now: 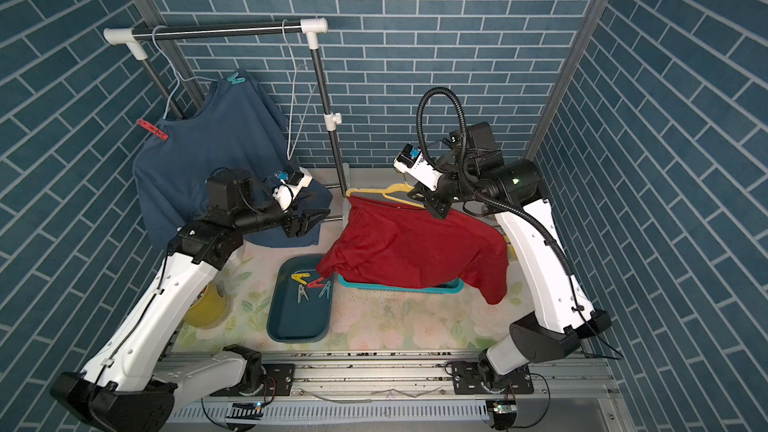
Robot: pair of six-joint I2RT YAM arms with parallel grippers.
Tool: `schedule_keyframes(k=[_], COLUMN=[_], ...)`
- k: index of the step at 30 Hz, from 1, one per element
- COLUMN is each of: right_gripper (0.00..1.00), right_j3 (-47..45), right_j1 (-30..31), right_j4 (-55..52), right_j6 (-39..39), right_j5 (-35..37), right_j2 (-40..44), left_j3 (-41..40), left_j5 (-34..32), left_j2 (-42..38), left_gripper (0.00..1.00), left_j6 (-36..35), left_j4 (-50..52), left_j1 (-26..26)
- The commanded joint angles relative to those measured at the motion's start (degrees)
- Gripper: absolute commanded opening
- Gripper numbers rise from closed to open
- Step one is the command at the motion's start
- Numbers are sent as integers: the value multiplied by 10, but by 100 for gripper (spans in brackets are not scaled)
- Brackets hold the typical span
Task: Remove the clothespins securing t-shirts to the hanger
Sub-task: Remove the T-shirt from the hanger.
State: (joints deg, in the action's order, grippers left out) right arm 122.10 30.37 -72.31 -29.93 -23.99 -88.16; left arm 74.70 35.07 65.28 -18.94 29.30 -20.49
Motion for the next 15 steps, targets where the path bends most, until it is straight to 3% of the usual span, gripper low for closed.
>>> schedule_keyframes(k=[1,12,15], right_gripper=[0,0,0], right_j3=[14,-44,-58], right_j1=[6,12,12], right_j4=[-21,-18,-3], right_j6=[-12,-18,-16], right_j5=[-60,-165,-158], right_j2=[-2,40,50], left_j3=[43,193,235], left_j5=[-37,25,23], left_j2=[23,175,211], left_gripper=[69,70,62], left_j6=[-84,-154,-188], left_j4=[39,125,176], left_j1=[-47,-96,-126])
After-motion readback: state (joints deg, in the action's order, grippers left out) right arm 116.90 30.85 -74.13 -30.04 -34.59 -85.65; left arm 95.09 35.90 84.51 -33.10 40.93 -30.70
